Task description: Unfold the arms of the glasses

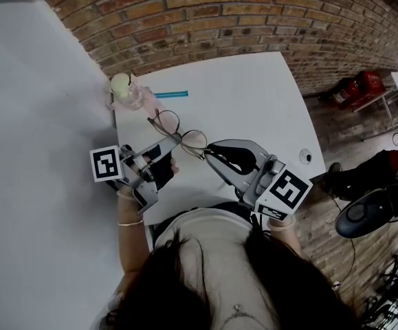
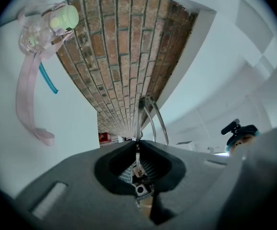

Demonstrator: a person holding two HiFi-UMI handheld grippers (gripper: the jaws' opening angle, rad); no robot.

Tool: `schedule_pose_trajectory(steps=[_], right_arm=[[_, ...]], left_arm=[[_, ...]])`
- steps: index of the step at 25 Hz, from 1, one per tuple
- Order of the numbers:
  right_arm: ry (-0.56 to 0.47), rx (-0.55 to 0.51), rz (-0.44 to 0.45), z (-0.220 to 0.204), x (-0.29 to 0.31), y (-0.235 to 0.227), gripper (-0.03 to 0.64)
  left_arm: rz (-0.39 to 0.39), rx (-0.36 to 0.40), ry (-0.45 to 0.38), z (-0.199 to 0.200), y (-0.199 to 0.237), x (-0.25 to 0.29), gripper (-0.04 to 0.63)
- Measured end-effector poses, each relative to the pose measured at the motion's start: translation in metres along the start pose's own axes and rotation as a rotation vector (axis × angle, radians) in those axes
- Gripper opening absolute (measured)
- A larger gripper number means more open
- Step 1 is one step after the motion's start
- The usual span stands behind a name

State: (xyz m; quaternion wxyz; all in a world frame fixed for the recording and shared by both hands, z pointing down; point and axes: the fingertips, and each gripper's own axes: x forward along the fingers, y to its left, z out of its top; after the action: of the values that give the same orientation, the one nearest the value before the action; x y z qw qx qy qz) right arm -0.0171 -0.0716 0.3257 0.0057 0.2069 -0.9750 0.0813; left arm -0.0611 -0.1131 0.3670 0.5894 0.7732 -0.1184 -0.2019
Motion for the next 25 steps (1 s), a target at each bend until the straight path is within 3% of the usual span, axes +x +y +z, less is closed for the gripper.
schedule_pose_trajectory(steps=[25], right_arm=[[-0.070,-0.015,0.003,0.026,-0.005,-0.001,0.037]], left_arm=[[0.079,0.010,0.018,-0.014,0.018,0.005,0.021]])
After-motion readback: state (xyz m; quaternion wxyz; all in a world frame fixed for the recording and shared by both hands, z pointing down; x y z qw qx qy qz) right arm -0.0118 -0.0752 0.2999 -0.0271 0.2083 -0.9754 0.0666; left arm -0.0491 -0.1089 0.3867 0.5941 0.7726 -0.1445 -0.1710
